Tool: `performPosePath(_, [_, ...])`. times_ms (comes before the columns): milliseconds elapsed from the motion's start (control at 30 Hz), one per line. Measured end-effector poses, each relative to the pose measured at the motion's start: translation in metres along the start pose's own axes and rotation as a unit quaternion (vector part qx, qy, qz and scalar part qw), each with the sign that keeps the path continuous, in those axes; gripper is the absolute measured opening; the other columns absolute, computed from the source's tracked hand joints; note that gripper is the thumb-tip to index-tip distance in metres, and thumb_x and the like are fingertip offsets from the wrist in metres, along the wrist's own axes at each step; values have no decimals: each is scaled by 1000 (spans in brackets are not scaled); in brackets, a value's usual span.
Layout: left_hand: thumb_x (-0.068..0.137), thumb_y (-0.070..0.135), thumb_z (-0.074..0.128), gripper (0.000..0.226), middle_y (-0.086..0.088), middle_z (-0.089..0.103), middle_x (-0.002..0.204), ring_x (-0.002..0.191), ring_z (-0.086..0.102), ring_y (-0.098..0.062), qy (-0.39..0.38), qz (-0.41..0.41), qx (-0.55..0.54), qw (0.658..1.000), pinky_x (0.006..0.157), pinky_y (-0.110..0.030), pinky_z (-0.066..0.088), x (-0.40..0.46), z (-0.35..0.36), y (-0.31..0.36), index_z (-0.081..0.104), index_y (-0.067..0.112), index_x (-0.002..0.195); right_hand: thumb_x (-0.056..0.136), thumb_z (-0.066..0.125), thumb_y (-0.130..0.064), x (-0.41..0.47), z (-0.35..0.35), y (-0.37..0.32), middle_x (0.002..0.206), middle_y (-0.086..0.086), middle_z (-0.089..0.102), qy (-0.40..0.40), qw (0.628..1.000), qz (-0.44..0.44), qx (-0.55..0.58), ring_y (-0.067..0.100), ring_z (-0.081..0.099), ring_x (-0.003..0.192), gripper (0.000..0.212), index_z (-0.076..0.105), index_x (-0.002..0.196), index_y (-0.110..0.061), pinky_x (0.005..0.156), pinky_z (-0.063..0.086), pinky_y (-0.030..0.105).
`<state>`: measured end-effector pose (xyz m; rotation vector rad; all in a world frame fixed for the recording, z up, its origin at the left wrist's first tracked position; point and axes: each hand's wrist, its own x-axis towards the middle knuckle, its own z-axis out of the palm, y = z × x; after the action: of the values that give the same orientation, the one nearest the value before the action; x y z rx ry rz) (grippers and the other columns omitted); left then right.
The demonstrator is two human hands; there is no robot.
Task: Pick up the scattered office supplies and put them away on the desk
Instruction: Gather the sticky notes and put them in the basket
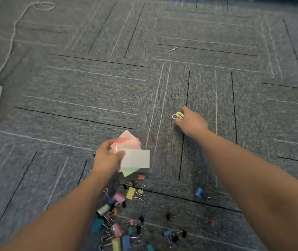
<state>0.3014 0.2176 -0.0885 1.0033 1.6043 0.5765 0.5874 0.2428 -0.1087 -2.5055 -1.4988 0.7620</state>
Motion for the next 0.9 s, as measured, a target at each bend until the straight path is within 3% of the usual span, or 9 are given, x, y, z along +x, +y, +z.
performPosePath(133, [81,-9,60,38,-11,64,104,80,62,-24,-1,-7,-28,1000,47,-26,48,2,-13,-7,56,11,113,96,48,-34,19,12,-12,86,4,59,-10,1000,4,-29,22,52,68,24,42,116,-23,60,46,37])
performPosePath(367, [83,-6,61,36,-9,63,106,89,65,-28,-11,-9,-15,1000,53,-30,52,9,-14,-14,54,16,110,97,45,-32,19,10,-21,79,2,58,-65,995,-16,-78,22,57,67,18,55,102,-18,56,45,32])
performPosePath(567, [84,-2,59,37,-8,62,108,84,62,-23,-35,15,40,998,44,-22,47,11,-5,6,55,15,116,90,52,-29,-40,25,-30,61,1,50,-76,997,3,6,19,41,49,25,47,69,-16,47,30,27])
performPosePath(767, [86,-1,57,32,-7,60,110,85,64,-22,-73,26,107,991,56,-34,58,1,-12,27,54,11,116,81,54,-27,-96,17,-37,58,-1,51,-70,997,-3,41,16,40,49,16,54,69,-16,47,33,27])
performPosePath(900, [87,1,57,33,-5,60,108,82,65,-23,-89,6,122,988,54,-33,57,-41,-45,46,53,12,117,83,52,-29,-151,-19,-73,56,-1,53,-77,996,-10,-37,17,45,48,19,52,68,-18,45,34,25])
